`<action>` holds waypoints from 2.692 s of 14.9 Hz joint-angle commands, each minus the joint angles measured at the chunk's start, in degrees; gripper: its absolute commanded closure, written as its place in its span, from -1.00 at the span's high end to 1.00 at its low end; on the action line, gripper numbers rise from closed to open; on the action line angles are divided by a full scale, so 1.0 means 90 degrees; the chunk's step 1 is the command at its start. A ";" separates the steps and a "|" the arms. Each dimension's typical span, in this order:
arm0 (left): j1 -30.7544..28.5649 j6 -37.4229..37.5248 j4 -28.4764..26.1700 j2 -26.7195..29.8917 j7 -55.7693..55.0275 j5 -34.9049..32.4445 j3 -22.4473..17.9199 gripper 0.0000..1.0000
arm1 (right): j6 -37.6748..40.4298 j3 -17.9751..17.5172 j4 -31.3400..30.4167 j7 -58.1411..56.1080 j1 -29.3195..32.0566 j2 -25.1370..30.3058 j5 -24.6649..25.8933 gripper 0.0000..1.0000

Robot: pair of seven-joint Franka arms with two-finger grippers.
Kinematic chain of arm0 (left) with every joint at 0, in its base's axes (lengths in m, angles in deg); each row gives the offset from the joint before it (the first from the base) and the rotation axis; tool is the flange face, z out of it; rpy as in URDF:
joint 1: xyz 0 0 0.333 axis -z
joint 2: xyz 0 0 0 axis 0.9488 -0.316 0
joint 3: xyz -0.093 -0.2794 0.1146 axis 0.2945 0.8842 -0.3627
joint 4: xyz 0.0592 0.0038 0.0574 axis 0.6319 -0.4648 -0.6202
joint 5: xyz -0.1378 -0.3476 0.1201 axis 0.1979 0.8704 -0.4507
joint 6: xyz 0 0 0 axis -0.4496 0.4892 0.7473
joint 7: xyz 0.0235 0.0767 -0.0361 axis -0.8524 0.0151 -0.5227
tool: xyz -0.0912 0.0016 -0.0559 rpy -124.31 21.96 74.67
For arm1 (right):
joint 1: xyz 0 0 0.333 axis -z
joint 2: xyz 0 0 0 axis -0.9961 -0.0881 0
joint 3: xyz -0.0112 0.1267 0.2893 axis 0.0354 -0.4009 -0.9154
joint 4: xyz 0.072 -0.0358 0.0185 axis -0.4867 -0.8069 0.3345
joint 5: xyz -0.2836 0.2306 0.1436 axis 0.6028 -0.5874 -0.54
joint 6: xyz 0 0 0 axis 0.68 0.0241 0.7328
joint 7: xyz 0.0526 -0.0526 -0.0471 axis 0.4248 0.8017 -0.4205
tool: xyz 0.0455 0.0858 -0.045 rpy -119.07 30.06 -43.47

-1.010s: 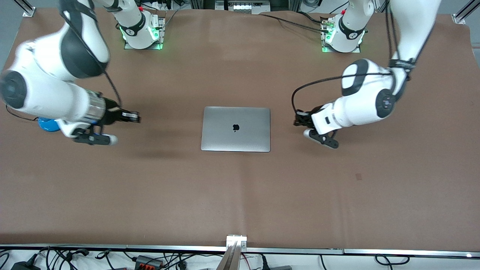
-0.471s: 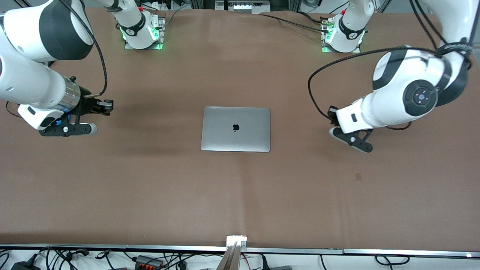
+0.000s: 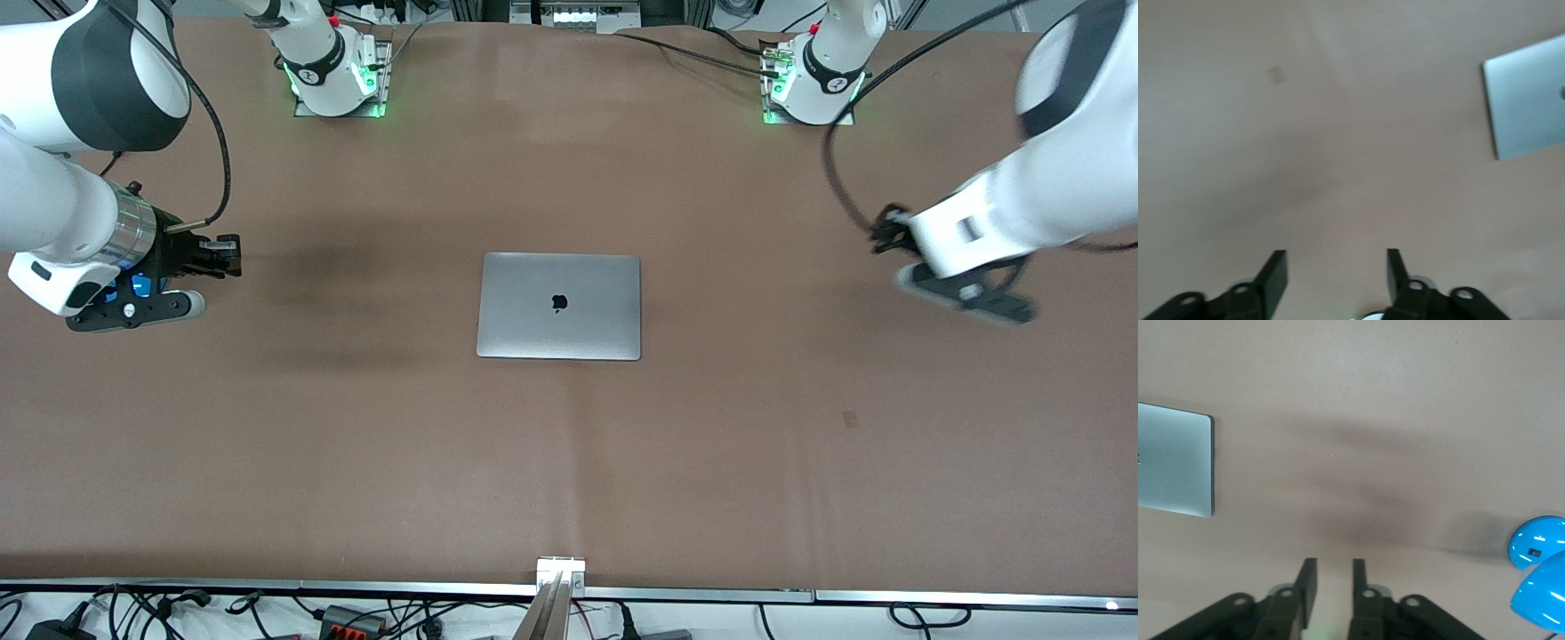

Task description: Close laptop with both arms from behind

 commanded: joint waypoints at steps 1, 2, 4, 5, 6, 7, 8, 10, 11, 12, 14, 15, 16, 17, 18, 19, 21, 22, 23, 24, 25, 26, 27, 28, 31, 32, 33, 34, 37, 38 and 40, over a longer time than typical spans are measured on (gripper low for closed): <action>0.0759 -0.0030 -0.0522 0.0706 -0.0031 0.0242 -0.1023 1.00 | 0.0110 -0.0008 0.0056 -0.0164 0.0156 0.0038 0.0071 0.99; 0.0973 -0.0040 -0.0628 0.0929 -0.0138 0.0389 -0.1423 1.00 | 0.0110 -0.0008 0.0065 -0.0164 0.0157 0.0038 0.0080 1.00; 0.1374 -0.0050 -0.0815 0.1126 -0.0547 0.0536 -0.2117 1.00 | 0.0100 -0.0008 0.0075 -0.0368 0.0176 0.0029 0.0071 1.00; 0.1385 -0.0098 -0.0911 0.1224 -0.0752 0.0682 -0.2304 1.00 | 0.0071 0.0002 0.0133 -0.0524 0.0292 0.0009 0.0042 1.00; 0.1385 -0.0388 -0.1231 0.1437 -0.0918 0.0722 -0.2325 1.00 | 0.0119 -0.0075 0.0279 -0.0632 0.0506 -0.0039 0.0032 1.00; 0.1376 -0.0768 -0.1631 0.1604 -0.0978 0.0703 -0.2325 1.00 | 0.0042 -0.0076 0.0358 -0.0623 0.0595 -0.0069 0.0012 1.00; 0.1376 -0.1043 -0.1877 0.1712 -0.1046 0.0790 -0.2354 1.00 | 0.0022 -0.0047 0.0358 -0.0623 0.0586 -0.0069 -0.0017 1.00; 0.1366 -0.1289 -0.1928 0.1723 -0.1018 0.0810 -0.2462 1.00 | -0.0055 -0.0173 0.0378 -0.0565 0.0664 -0.0001 0.0109 1.00; 0.1366 -0.1270 -0.1909 0.1713 -0.1008 0.0800 -0.2472 1.00 | -0.0124 -0.0425 0.0349 -0.0574 0.1013 0.0096 0.0110 1.00; 0.1376 -0.1212 -0.1909 0.1723 -0.1076 0.0800 -0.2462 1.00 | -0.0144 -0.0892 0.0223 -0.0632 0.1557 0.0271 0.0090 1.00; 0.1346 -0.1036 -0.1744 0.1713 -0.1115 0.0781 -0.2375 1.00 | -0.0483 -0.1743 -0.0720 -0.0594 0.2380 0.1001 0.0138 1.00; 0.1346 -0.1026 -0.1675 0.1674 -0.1115 0.0781 -0.2374 1.00 | -0.1075 -0.1968 -0.1335 -0.0604 0.2577 0.1430 0.0158 1.00; 0.1346 -0.1026 -0.1664 0.1674 -0.1106 0.0761 -0.2365 1.00 | -0.1729 -0.2222 -0.1988 -0.0613 0.2840 0.1812 0.0216 1.00; 0.1356 -0.1026 -0.1655 0.1674 -0.1106 0.0761 -0.2355 1.00 | -0.2045 -0.2389 -0.2362 -0.0623 0.3036 0.2067 0.0236 1.00; 0.1356 -0.1026 -0.1655 0.1674 -0.1096 0.0761 -0.2355 1.00 | -0.2029 -0.2400 -0.2453 -0.0643 0.3076 0.2157 0.0227 1.00; 0.1346 -0.1026 -0.1655 0.1674 -0.1086 0.0761 -0.2355 1.00 | -0.1826 -0.2391 -0.2415 -0.0614 0.3009 0.2167 0.0265 1.00; 0.1346 -0.1026 -0.1645 0.1684 -0.1047 0.0752 -0.2355 1.00 | -0.1638 -0.2400 -0.2347 -0.0594 0.2930 0.2167 0.0577 1.00; 0.1346 -0.1026 -0.1645 0.1674 -0.1047 0.0751 -0.2355 1.00 | -0.1638 -0.2400 -0.2347 -0.0584 0.2911 0.2167 0.0578 1.00; 0.1346 -0.1016 -0.1645 0.1684 -0.1047 0.0751 -0.2355 1.00 | -0.1667 -0.2400 -0.2356 -0.0584 0.2911 0.2167 0.0578 1.00; 0.1346 -0.0997 -0.1645 0.1684 -0.1047 0.0751 -0.2355 1.00 | -0.1667 -0.2400 -0.2347 -0.0575 0.2911 0.2167 0.0617 1.00; 0.1346 -0.0987 -0.1645 0.1684 -0.1047 0.0751 -0.2355 1.00 | -0.1629 -0.2420 -0.2347 -0.0574 0.2901 0.2187 0.0627 1.00; 0.1346 -0.0987 -0.1645 0.1684 -0.1047 0.0751 -0.2355 1.00 | -0.1628 -0.2429 -0.2347 -0.0565 0.2901 0.2187 0.0617 1.00; 0.1346 -0.0987 -0.1645 0.1684 -0.1047 0.0751 -0.2355 1.00 | -0.1628 -0.2420 -0.2347 -0.0555 0.2901 0.2187 0.0588 1.00; 0.1346 -0.0987 -0.1645 0.1684 -0.1047 0.0751 -0.2355 1.00 | -0.1628 -0.2420 -0.2356 -0.0545 0.2930 0.2187 0.0588 1.00; 0.1346 -0.0977 -0.1645 0.1684 -0.1057 0.0751 -0.2355 1.00 | -0.1638 -0.2429 -0.2356 -0.0565 0.2950 0.2196 0.0588 1.00; 0.1346 -0.0977 -0.1645 0.1684 -0.1057 0.0751 -0.2355 1.00 | -0.1657 -0.2420 -0.2337 -0.0594 0.2979 0.2167 0.0569 1.00; 0.1346 -0.0977 -0.1645 0.1684 -0.1047 0.0751 -0.2355 1.00 | -0.1667 -0.2429 -0.2337 -0.0594 0.3008 0.2167 0.0569 1.00; 0.1346 -0.0977 -0.1645 0.1684 -0.1047 0.0761 -0.2355 1.00 | -0.1667 -0.2429 -0.2337 -0.0594 0.3018 0.2167 0.0559 1.00; 0.1346 -0.0977 -0.1645 0.1684 -0.1067 0.0751 -0.2345 1.00 | -0.1619 -0.2420 -0.2337 -0.0555 0.2960 0.2099 0.0559 1.00; 0.1346 -0.0977 -0.1645 0.1684 -0.1067 0.0751 -0.2345 1.00 | -0.1609 -0.2420 -0.2211 -0.0574 0.2901 0.1963 0.0617 1.00; 0.1346 -0.0977 -0.1596 0.1684 -0.1067 0.0751 -0.2345 1.00 | -0.1221 -0.2420 -0.1840 -0.0536 0.2891 0.1738 0.0598 1.00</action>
